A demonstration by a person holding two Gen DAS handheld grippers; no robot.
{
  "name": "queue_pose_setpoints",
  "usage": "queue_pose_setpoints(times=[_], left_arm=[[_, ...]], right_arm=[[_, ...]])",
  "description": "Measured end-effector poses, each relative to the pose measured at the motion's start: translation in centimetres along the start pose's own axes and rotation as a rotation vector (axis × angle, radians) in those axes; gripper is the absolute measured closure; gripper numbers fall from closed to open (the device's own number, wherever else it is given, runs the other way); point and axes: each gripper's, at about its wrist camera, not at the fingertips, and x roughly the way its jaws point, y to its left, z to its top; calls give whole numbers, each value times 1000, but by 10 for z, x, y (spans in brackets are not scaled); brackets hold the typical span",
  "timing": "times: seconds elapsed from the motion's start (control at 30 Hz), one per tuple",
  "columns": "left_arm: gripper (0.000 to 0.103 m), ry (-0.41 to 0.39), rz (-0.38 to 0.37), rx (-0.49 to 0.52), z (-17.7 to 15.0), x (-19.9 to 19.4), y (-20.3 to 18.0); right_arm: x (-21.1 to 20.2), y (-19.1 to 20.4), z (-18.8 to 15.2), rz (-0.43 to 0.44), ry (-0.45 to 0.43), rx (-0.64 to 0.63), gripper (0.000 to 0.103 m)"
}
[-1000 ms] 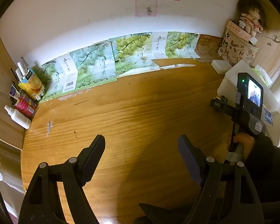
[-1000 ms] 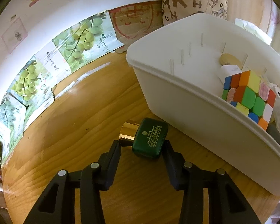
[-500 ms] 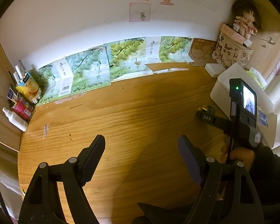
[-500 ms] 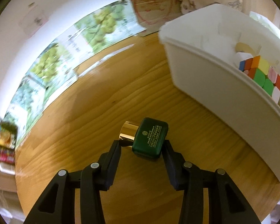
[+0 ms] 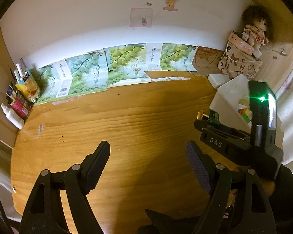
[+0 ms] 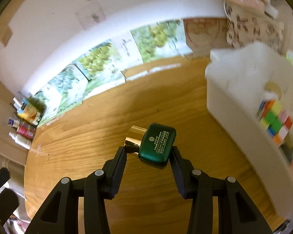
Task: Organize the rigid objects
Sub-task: 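Lift the green jar with the right tool and carry it over the basket, then open the right tool to drop the green jar into the basket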
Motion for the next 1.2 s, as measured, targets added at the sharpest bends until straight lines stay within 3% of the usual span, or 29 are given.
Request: queue_pose_setpoints(times=[0.27,0.67,1.2], left_arm=[[20,-21,-2,-56,1,-5,-38],[20,-18,-19,-96,-12,-3,-88],[20,-100,11,-121,-18,-24,-109]], right_arm=[[-52,-20,14,10,-129,-144,57],[-106,-76,26,-87,-269,-242,57],[-131,-147,18,-151,-240,-119,57]])
